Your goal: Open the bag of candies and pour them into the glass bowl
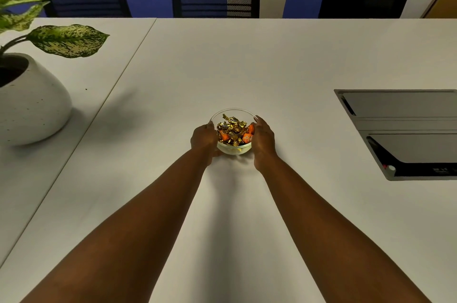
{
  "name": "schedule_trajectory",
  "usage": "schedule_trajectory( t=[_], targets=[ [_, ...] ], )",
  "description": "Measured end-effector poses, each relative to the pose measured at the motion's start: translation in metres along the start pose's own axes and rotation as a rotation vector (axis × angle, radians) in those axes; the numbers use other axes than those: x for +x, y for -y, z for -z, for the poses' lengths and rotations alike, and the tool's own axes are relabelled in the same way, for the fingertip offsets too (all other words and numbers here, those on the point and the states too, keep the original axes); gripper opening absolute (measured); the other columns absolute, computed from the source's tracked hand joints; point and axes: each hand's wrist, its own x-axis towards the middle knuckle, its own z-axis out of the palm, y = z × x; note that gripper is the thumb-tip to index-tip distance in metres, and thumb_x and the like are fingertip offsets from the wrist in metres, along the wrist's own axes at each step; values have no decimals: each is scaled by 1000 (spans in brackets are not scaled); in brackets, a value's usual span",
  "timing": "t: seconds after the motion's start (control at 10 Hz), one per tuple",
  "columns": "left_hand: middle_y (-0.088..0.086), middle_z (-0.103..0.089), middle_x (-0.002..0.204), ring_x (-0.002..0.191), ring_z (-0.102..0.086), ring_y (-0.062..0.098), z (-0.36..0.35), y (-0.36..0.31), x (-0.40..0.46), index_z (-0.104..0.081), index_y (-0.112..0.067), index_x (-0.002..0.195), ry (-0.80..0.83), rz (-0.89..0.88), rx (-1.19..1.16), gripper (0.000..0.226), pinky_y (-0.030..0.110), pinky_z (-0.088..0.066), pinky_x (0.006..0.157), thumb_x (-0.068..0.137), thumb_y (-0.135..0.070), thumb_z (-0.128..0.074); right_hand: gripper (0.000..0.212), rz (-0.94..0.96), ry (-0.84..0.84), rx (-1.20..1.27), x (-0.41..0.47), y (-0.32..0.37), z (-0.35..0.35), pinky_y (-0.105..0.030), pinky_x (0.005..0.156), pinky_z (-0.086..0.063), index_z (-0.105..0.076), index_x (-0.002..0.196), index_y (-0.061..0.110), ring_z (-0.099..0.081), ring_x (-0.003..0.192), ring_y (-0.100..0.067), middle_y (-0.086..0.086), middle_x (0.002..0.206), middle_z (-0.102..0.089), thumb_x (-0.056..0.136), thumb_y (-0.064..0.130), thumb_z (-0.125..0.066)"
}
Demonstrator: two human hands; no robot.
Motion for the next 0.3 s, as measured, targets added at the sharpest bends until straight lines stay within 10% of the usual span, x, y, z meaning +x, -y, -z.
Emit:
schedule_trajectory(
  t=[0.1,0.3],
  targets=[
    [16,-53,132,109,-52,30,4,-1,-2,-49,-6,128,-6,-22,27,44,42,-50,81,97,-35,-35,30,-42,53,-95,-7,9,5,-25,82,-43,-54,107,31,-49,101,-12,4,107,-49,99,22,-26],
    [24,-44,143,134,-38,38,19,-9,-17,-29,1,142,-204,-243,405,57,41,-33,108,99,-35,-25,51,70,-9,-340,-22,27,15,-38,114,-24,-21,147,14,-29,140,-29,-12,153,-30,100,32,-24]
  ],
)
